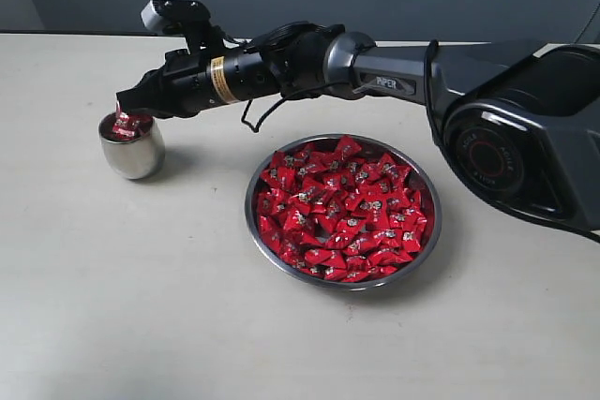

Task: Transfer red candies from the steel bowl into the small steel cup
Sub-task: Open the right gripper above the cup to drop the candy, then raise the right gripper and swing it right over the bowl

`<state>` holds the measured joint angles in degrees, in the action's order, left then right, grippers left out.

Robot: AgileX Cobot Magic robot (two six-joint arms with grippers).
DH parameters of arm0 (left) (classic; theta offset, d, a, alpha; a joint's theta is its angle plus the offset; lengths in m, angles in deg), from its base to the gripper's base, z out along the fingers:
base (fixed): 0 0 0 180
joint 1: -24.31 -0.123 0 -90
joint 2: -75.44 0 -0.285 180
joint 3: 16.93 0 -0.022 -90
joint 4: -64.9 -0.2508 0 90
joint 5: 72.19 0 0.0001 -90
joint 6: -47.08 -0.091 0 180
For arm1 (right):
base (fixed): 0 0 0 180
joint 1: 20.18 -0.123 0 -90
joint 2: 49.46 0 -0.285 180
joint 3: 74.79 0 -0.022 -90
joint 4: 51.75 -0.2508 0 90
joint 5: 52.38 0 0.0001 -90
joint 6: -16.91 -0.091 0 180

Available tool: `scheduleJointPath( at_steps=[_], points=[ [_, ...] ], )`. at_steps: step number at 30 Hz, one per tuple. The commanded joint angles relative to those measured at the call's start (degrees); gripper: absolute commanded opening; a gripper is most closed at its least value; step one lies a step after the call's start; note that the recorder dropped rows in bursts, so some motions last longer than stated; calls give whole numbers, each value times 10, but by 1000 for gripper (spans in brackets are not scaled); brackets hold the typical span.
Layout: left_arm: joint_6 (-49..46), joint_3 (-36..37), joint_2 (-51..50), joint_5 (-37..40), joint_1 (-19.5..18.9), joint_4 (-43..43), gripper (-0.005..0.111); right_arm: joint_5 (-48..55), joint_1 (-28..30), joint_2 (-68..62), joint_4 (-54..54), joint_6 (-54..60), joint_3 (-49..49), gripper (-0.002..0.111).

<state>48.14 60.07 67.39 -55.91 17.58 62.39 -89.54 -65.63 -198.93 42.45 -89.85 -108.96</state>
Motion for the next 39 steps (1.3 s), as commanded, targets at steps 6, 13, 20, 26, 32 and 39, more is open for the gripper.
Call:
scheduleJointPath(
  at_steps=[6,13,20,26,32,39],
  points=[
    [1,2,3,0,0,-1,0,20,-3,0,12,-4,-3,4],
    [1,2,3,0,0,-1,0,16,-3,0,32,-35,-3,31],
    [1,2,3,0,0,-1,0,-11,-3,5,32,-43,-3,31],
    [1,2,3,0,0,-1,0,-2,10,54,57,-54,-3,31],
    [1,2,3,0,0,-1,0,-18,32,76,57,-84,-3,-1],
    [1,2,3,0,0,-1,0,30,41,117,57,-80,39,-1]
  ],
)
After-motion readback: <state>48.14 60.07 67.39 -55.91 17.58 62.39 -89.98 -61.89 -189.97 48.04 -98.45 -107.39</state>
